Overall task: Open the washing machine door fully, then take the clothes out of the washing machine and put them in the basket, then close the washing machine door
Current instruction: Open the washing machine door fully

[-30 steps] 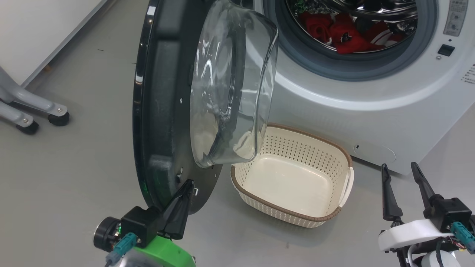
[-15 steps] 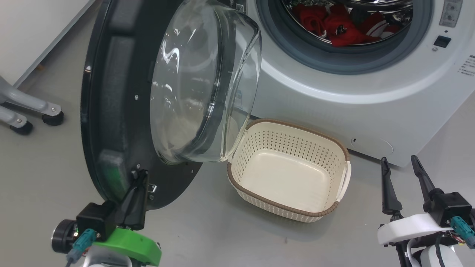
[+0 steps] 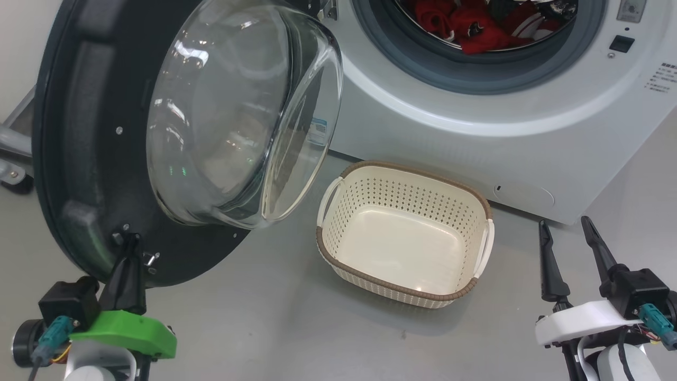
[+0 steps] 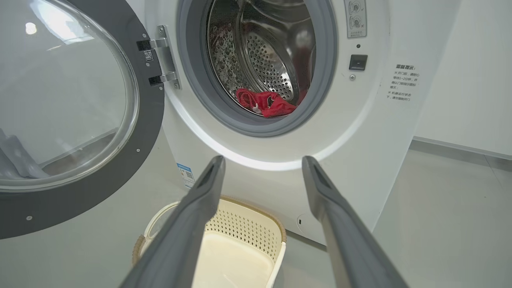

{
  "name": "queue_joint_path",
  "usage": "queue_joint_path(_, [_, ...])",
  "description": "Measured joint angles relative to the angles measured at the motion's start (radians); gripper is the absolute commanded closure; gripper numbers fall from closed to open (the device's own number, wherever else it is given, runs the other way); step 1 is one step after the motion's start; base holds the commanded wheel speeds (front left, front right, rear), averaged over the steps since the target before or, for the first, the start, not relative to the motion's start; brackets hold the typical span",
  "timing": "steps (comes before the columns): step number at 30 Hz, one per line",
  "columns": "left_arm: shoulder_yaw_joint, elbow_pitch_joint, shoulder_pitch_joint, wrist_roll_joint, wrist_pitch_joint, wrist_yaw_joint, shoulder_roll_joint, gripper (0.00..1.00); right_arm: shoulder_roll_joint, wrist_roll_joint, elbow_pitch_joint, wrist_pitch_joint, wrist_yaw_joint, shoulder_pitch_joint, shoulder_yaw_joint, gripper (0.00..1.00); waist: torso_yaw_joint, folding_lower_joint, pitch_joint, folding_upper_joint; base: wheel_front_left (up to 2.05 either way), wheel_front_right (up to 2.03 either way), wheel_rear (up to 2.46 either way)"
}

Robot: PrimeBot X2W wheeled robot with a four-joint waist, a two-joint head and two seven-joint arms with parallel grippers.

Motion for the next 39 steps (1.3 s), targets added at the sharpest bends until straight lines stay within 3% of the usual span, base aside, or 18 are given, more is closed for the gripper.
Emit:
queue_joint_path(28, [0.196,0.24,-0.139,-0.056,-0.056,0.002,0.03,1.0,-0.001,-0.007,0.012,0.0,0.009,-0.005,-0.002,0.0,-0.027,0.0,0.01,0.0,0.0,0.0,0.0])
queue_joint_path(39, [0.194,0.28,-0.16,-0.057,-0.08,0.002,0.026,1.0,-0.001,-0.007,0.015,0.0,0.009,-0.015,-0.001,0.0,-0.034,0.0,0.012,0.0,0.0,0.0,0.0])
